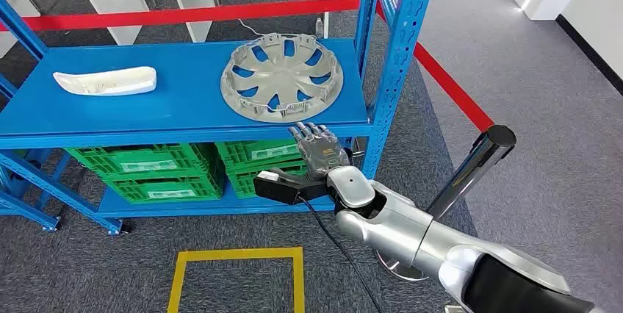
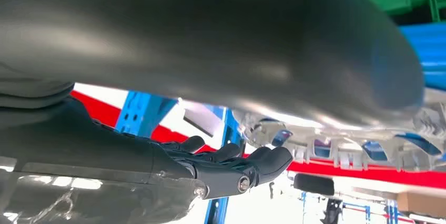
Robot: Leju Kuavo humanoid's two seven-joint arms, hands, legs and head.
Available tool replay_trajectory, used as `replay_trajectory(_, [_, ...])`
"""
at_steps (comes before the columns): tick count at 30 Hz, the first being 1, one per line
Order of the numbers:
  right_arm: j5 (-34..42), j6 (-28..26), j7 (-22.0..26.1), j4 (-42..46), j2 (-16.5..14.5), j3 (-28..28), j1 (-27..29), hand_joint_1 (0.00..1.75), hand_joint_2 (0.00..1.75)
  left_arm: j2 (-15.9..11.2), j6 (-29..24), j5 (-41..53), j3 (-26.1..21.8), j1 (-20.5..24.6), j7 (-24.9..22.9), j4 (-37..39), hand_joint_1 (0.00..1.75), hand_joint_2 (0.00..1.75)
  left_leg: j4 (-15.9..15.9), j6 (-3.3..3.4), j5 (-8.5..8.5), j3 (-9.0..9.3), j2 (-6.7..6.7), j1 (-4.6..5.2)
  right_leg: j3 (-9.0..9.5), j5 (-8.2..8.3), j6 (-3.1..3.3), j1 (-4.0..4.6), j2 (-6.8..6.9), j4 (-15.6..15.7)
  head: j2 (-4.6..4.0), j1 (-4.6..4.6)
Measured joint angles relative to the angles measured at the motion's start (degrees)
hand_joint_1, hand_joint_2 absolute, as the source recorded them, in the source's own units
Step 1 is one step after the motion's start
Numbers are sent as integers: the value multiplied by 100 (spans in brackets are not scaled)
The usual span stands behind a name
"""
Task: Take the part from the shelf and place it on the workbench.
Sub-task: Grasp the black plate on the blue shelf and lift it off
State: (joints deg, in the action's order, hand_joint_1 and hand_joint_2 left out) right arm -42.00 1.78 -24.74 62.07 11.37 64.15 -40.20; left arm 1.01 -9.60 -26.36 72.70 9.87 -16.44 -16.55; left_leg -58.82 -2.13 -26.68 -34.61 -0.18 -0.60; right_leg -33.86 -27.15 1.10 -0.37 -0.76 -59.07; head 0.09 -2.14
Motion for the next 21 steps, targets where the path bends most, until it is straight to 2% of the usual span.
replay_trajectory(2, [2, -1, -1, -11, 5, -1, 6, 0, 0, 1, -2, 0, -11, 0, 0, 0, 0, 0, 28, 41, -27, 14, 3, 10, -5, 2, -37, 5, 3, 9, 0, -5])
replay_trajectory(4, [5, -2, -2, -31, 14, -7, 17, 0, 0, -1, -5, 2, -28, -9, 0, 1, 0, 0, 71, 120, -47, 35, 5, 13, 0, -5, -109, 7, 11, 29, 0, -10])
replay_trajectory(6, [5, -4, -3, -43, 32, -30, 20, 0, 0, -2, -6, 5, -39, -13, 0, 2, 0, 0, 101, 187, -40, 56, 7, -7, -47, -105, -172, 2, 29, -108, 0, -26])
replay_trajectory(7, [5, -7, -5, -47, 42, -44, 23, 0, 0, 0, -6, 6, -44, -11, 0, 2, 0, 0, 114, 216, -41, 68, 9, -18, -159, -233, -197, -1, 36, -347, 0, -41])
replay_trajectory(9, [5, -9, -17, -61, 59, -61, 51, 0, 0, 2, -7, 7, -54, -12, 0, 3, 0, 0, 114, 254, -59, 77, 10, -11, -553, -555, -227, -6, 43, -1105, 0, -68])
replay_trajectory(10, [3, -13, -31, -71, 68, -67, 78, 0, 0, 2, -7, 7, -57, -18, 0, 4, 0, 0, 113, 265, -69, 85, 8, -6, -746, -649, -233, -7, 43, -1441, 0, -73])
replay_trajectory(11, [-11, -26, -63, -82, 78, -73, 105, 0, 0, 2, -8, 7, -61, -26, 0, 6, 0, 0, 112, 272, -81, 97, 4, 1, -858, -635, -232, -7, 43, -1602, 0, -76])
replay_trajectory(12, [-43, -52, -117, -95, 87, -82, 123, 0, 0, 2, -10, 7, -66, -33, 0, 7, 0, 0, 111, 274, -96, 117, -1, 9, -859, -504, -220, -6, 42, -1531, 0, -80])
replay_trajectory(14, [-147, -154, -305, -124, 98, -120, 131, 0, 0, 3, -28, 7, -78, -42, 0, 9, 0, 0, 110, 257, -139, 176, -8, 22, -587, -41, -163, 8, 44, -829, 0, -89])
replay_trajectory(15, [-201, -213, -417, -146, 101, -146, 127, 0, 0, 4, -41, 7, -82, -43, 0, 9, 0, 0, 103, 235, -165, 201, -10, 36, -418, 128, -129, 23, 45, -443, 0, -81])
replay_trajectory(16, [-244, -266, -527, -172, 103, -178, 124, 0, 0, 5, -59, 6, -87, -43, 0, 9, 0, 0, 99, 211, -184, 215, -9, 45, -294, 218, -100, 38, 44, -168, 0, -75])
replay_trajectory(18, [-301, -344, -691, -233, 117, -250, 124, 0, 0, 9, -86, 2, -97, -45, 0, 9, 0, 0, 102, 153, -205, 225, -6, 50, -208, 196, -54, 66, 38, -2, 0, -58])
replay_trajectory(21, [-334, -437, -828, -316, 166, -400, 125, 0, 0, 10, -108, -7, -129, -57, 1, 9, 0, 0, 20, 60, -302, 211, -1, 40, -154, 193, 26, 32, 32, 66, 0, -50])
